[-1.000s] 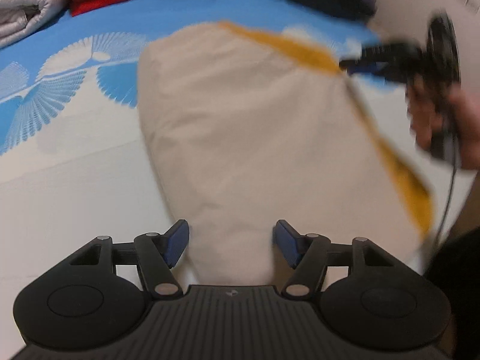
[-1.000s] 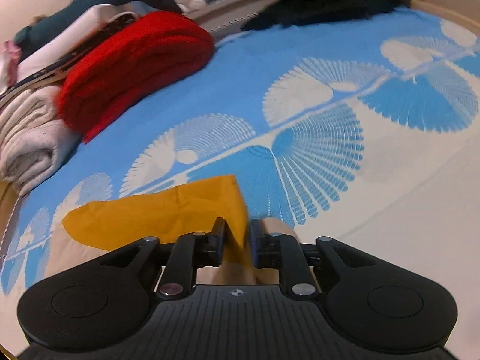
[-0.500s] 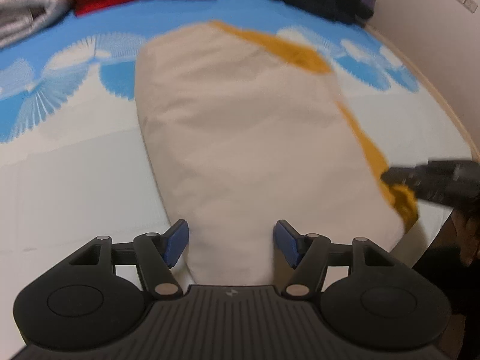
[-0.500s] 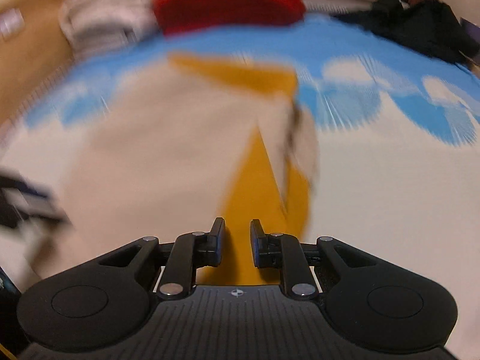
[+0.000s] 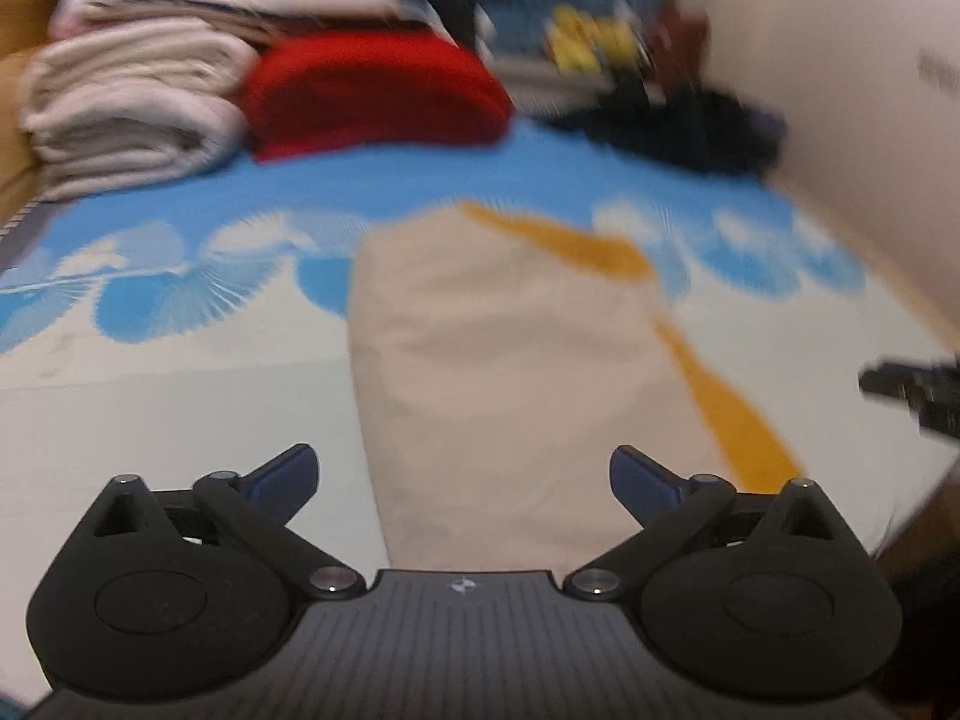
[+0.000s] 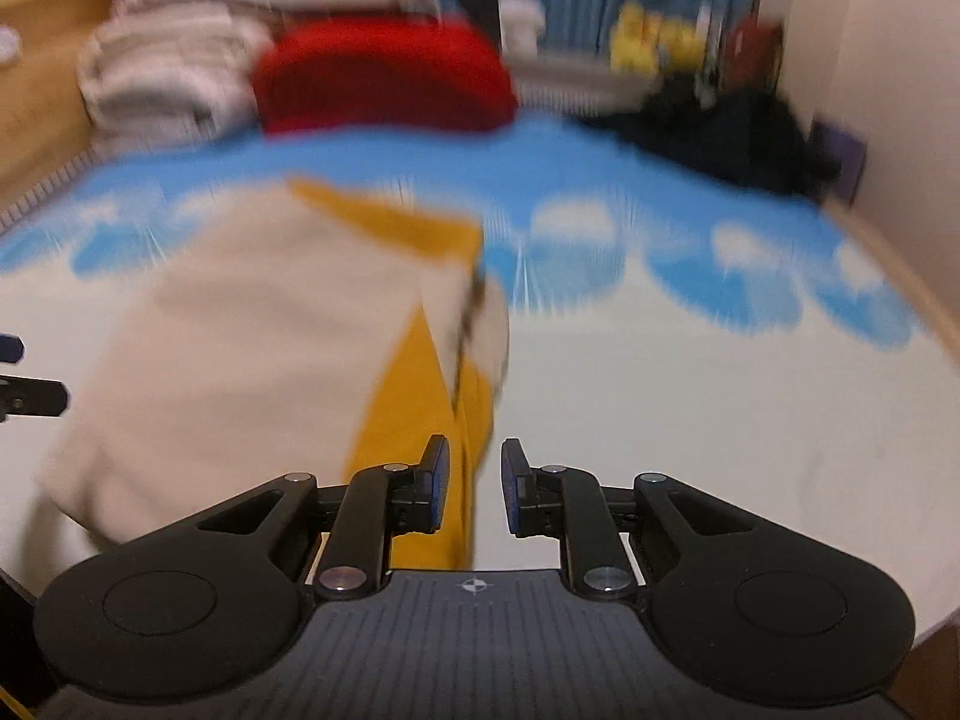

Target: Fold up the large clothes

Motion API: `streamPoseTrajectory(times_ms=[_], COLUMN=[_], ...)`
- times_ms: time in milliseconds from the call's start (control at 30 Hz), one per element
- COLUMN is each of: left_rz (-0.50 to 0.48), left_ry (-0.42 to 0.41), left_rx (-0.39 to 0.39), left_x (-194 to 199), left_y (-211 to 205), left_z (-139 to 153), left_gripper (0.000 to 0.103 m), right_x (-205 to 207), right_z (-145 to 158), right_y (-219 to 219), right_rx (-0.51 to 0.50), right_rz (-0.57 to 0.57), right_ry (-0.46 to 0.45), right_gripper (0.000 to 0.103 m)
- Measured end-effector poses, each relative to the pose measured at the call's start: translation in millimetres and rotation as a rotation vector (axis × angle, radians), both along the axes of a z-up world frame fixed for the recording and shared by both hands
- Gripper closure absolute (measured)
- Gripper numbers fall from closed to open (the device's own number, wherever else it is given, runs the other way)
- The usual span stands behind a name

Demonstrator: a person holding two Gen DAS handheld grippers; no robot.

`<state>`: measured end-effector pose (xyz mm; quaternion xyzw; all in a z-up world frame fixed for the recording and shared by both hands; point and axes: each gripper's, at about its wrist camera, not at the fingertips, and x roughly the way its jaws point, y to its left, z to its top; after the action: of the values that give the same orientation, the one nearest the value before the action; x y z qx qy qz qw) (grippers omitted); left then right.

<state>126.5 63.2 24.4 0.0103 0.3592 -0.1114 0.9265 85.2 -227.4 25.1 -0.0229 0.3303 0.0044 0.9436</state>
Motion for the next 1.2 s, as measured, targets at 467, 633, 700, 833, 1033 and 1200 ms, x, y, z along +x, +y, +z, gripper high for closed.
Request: streamPoseTrajectory(times_ms=[467, 633, 700, 833, 1033, 1200], left_rz=[0.115, 0.132, 0.16, 0.184, 0.176, 0.172], left_ry=[-0.109, -0.111, -0.112, -0.095, -0.054, -0.062], left_rx=[0.044, 0.031, 0.045, 0.044, 0.048, 0.053], left_x=[-119.1, -101.1, -96.6, -93.9, -93.2, -92.6], left_y=[-39.2, -37.6, -35.7, -32.7, -38.4, -40.7], left_z=[15.3, 4.4, -0.1, -2.8, -10.7, -12.5], left_gripper=[0.0, 0.0, 0.0, 0.0, 0.0, 0.0], right_x=[-88.6, -79.4, -78.5, -79.0, -76.9, -74.5], right_z=[3.4, -8.3, -10.3, -9.9, -11.6, -12.7], right_y=[25.5, 26.5, 25.9, 25.8, 26.0, 29.5], right_rx=[0.065, 0.067, 0.064, 0.044, 0.041, 0.038], right_rz=[-0.051, -0.055, -0.061, -0.062, -0.06, -0.052], right_ry=[0.023, 0.078, 0.084, 0.071, 0.07, 0.07], right_gripper=[0.001, 0.001, 0.001, 0.001, 0.001, 0.001])
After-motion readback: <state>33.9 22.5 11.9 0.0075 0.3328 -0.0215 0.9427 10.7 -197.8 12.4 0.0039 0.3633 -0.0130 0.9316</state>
